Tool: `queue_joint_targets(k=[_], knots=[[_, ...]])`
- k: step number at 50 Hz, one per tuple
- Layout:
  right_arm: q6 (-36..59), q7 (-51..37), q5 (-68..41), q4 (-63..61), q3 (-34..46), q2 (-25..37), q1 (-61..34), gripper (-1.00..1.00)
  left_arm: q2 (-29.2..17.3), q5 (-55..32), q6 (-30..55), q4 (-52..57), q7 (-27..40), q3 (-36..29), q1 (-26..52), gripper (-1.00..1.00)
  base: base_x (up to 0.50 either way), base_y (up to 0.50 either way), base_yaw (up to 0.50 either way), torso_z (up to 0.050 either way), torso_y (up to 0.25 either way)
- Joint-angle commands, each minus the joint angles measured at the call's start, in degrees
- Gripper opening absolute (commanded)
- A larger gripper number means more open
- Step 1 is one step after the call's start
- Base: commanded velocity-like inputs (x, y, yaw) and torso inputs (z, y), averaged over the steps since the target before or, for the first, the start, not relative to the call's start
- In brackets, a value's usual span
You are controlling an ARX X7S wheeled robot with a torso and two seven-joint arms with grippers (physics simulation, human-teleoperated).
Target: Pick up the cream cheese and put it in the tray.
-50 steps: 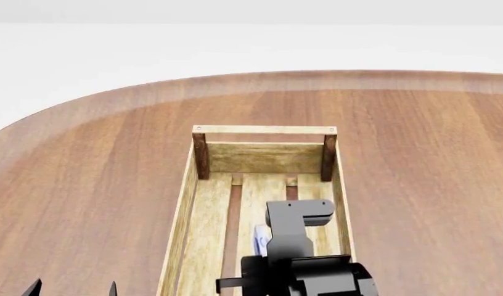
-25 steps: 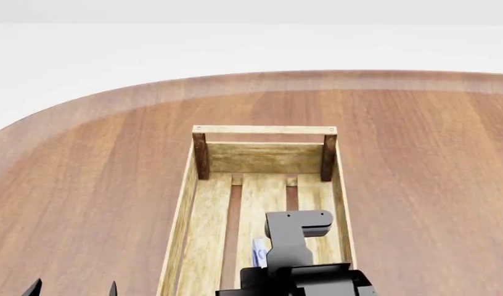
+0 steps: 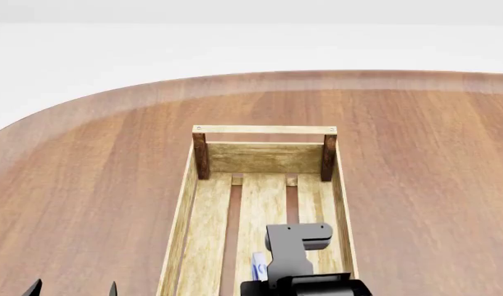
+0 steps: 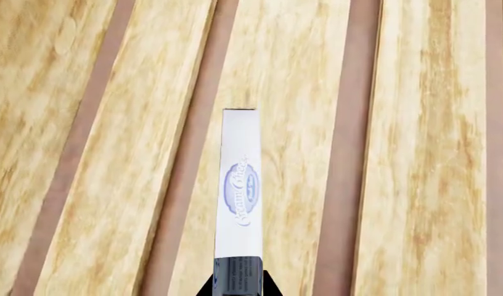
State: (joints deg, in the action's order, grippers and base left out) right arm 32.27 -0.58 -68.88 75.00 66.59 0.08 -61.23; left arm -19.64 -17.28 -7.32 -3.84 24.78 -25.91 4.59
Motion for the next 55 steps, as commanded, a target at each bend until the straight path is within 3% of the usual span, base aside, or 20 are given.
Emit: queue_joint_targets(k=[1,55], knots=[[0.8,0.7,2.3,0.0,-2.4,-0.1,0.3,-1.0,0.1,0.0,-0.1,-0.4,0.0,-0.2,0.3,1.0,0.0,0.0,0.0,0.0,0.0],[4.9,2.7,10.0,0.0,-10.7,-0.1,3.4,-1.0,-0.3,-0.4,-0.4,-0.7,0.2,-0.6,0.4,1.0,0.0,0.0,0.0,0.0,0.0]])
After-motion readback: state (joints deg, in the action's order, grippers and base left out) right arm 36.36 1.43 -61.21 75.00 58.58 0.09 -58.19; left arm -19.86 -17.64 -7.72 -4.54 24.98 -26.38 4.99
